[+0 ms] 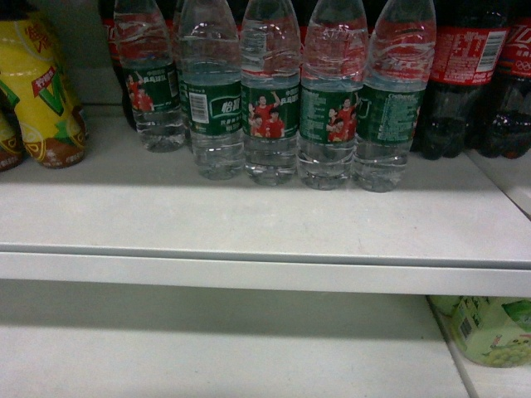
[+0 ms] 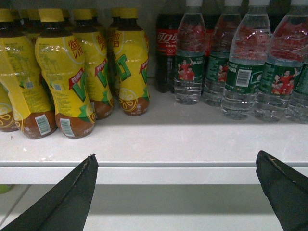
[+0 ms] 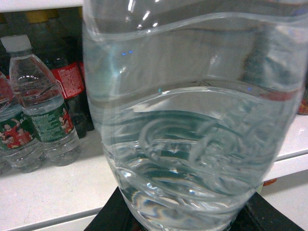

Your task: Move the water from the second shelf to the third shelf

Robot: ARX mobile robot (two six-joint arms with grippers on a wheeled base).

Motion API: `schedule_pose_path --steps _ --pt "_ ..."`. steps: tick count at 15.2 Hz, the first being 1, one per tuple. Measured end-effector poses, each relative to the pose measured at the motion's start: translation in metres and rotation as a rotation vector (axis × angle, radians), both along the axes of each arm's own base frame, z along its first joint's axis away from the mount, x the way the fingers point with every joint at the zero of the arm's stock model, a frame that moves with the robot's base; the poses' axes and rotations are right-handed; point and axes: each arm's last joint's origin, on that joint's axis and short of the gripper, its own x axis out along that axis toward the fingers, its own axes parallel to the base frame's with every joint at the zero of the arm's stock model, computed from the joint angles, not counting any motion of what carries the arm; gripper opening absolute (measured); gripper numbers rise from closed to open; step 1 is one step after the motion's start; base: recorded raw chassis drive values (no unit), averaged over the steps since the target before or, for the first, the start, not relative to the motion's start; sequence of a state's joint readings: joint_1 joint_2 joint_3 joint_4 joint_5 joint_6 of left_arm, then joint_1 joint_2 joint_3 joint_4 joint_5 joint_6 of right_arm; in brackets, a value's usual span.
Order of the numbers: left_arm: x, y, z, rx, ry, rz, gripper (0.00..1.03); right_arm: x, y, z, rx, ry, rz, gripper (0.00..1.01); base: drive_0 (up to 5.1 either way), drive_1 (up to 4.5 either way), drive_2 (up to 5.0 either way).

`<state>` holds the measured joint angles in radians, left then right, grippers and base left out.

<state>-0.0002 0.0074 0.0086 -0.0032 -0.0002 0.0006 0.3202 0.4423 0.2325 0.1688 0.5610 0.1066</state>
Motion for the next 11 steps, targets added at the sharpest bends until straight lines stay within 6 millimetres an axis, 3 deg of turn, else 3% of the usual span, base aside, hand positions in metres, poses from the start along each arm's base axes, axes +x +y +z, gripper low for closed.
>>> schedule_pose_path --steps 11 --pt "0.0000 0.0000 -0.0002 0.000 0.002 0.000 0.98 0.0000 0.0000 -0.0024 -0.005 0.008 0.000 0.36 0.0 0.00 0.0"
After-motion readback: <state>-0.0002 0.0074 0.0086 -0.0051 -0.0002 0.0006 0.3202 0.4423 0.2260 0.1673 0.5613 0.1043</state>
